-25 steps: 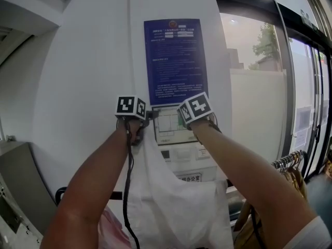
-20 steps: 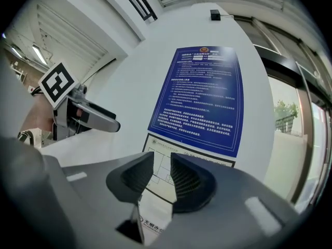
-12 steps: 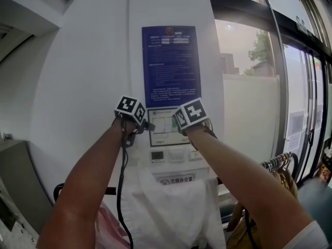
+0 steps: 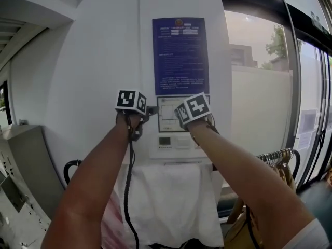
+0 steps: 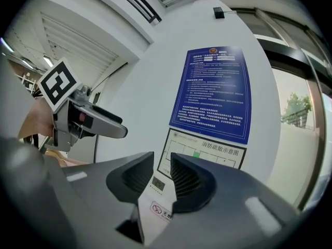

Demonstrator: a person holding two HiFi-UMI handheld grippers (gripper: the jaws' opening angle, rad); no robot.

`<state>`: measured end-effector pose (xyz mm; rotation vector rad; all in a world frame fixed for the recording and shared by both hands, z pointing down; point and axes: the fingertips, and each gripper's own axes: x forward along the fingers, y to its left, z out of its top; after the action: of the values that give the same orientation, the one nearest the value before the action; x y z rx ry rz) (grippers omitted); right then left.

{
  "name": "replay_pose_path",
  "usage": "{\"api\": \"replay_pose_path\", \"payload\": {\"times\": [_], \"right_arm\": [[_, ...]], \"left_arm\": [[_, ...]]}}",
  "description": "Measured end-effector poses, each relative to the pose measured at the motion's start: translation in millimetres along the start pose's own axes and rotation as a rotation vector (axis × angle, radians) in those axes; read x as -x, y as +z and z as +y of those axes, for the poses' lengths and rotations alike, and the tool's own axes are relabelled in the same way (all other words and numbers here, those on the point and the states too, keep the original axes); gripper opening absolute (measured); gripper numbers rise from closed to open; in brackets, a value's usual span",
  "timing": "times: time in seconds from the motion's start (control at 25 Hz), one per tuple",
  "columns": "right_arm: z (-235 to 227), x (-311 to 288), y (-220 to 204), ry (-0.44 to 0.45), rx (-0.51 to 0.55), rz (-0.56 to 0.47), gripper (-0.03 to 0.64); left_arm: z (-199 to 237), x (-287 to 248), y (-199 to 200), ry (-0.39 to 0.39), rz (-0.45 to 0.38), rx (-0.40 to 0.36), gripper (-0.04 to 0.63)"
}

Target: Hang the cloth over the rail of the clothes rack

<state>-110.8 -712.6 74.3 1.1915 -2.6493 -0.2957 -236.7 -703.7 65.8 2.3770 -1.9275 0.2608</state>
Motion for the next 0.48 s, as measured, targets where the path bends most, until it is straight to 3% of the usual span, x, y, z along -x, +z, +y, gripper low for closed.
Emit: {"api": "replay_pose_path", "payload": {"times": [0.12, 0.16, 0.32, 0.48], "right_arm": [[24.6, 16.5, -9.4, 0.019, -0.01, 0.012, 0.101], [33.5, 23.6, -10.3, 0.021, -0.012, 0.015, 0.1], [63.3, 59.4, -1.8, -0.01, 0.004, 0.008, 0.056], [86.5, 103.7, 0.1, -0.065, -0.007, -0.007, 0.003]], "left_arm": [[-6.0, 31.1, -11.5, 0.017, -0.023, 0.017, 0.41], [-7.1, 44.0, -12.5, 0.027, -0.038, 0.012, 0.375], [-11.2, 100.0, -5.5, 0.085, -0.133, -0.038, 0.017], [-24.7, 145.4, -15.5, 0.039, -0.162, -0.041, 0.005]]}}
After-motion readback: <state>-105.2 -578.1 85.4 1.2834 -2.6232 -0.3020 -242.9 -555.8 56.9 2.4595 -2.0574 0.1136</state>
